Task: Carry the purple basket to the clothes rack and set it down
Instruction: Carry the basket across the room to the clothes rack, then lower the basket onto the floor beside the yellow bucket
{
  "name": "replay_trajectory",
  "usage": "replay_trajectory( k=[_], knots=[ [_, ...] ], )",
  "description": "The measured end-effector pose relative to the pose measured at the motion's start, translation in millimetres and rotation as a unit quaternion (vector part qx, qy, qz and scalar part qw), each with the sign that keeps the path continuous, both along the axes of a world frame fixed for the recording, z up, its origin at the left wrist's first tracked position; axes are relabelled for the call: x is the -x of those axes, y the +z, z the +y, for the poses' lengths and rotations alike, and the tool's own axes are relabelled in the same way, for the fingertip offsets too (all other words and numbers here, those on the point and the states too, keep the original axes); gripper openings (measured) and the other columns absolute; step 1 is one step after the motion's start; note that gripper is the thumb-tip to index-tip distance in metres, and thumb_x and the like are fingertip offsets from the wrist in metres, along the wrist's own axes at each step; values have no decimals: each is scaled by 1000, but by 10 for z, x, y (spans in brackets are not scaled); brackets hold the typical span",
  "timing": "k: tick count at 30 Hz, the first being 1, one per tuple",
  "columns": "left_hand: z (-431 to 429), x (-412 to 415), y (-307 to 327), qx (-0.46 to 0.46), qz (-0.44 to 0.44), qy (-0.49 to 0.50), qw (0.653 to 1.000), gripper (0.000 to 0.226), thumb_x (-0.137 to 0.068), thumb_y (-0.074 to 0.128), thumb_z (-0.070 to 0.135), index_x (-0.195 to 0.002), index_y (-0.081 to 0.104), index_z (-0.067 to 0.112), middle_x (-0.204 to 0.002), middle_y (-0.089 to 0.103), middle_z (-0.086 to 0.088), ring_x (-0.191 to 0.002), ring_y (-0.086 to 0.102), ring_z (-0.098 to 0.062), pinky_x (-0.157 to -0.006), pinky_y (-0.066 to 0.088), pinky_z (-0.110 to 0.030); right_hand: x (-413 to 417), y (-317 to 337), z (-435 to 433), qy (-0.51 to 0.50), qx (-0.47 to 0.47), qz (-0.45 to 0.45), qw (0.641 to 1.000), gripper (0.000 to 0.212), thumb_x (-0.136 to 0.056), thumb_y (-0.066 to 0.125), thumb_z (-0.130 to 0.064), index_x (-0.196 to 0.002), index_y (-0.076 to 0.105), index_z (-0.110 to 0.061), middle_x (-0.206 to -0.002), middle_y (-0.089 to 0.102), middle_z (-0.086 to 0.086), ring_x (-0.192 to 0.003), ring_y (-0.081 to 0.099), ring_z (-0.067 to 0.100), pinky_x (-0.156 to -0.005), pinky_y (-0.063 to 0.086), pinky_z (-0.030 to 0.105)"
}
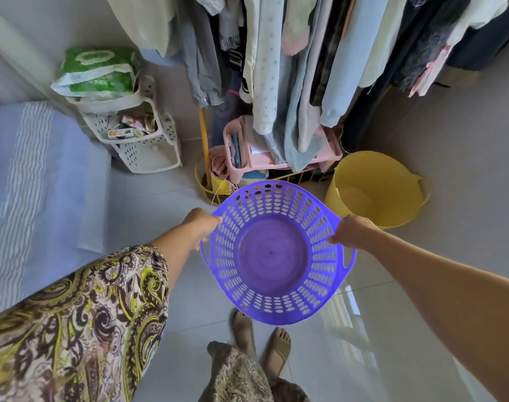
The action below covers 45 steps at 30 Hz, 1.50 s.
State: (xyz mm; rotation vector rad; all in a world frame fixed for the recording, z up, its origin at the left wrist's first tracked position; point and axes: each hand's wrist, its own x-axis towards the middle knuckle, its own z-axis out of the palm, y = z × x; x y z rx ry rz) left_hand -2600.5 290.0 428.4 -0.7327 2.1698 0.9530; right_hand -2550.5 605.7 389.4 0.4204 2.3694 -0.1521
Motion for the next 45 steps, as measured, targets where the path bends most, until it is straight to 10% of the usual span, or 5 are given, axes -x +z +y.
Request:
replay_trajectory(
  k=[13,19,39,45],
  knots=[
    [836,1224,-1189,26,-41,-61,997,40,-90,63,29,-118,61,1,-118,66,-18,-101,66,-31,-82,53,-38,1062,-960,658,-80,13,-44,996,49,-83,59,-52,-108,62,-9,-97,59,7,-92,59,25,-65,39,26],
    [1091,1433,-1836,58,-23,-133,989,32,-89,62,26,-109,67,2,-113,70,-22,-102,69,-35,-81,53,-35,1299,-1489,908,-70,26,-79,994,37,-85,55,-51,-85,49,-14,-73,47,-1,-73,54,17,-50,36,23],
    [1677,1758,-3922,60,-23,0,998,53,-87,66,27,-130,58,-2,-132,61,-18,-114,62,-35,-92,48,-37,2117,-3047,1287,17,40,-112,993,44,-102,31,-31,-128,53,-2,-134,52,15,-125,50,30,-105,36,33],
    [1841,1921,-4203,-2,-39,55,998,24,-86,68,29,-71,54,16,-92,59,-11,-71,55,-24,-69,41,-30,2234,-3459,1381,-39,50,-117,991,51,-99,39,-39,-133,48,-2,-139,50,17,-132,44,35,-108,40,41]
  ],
)
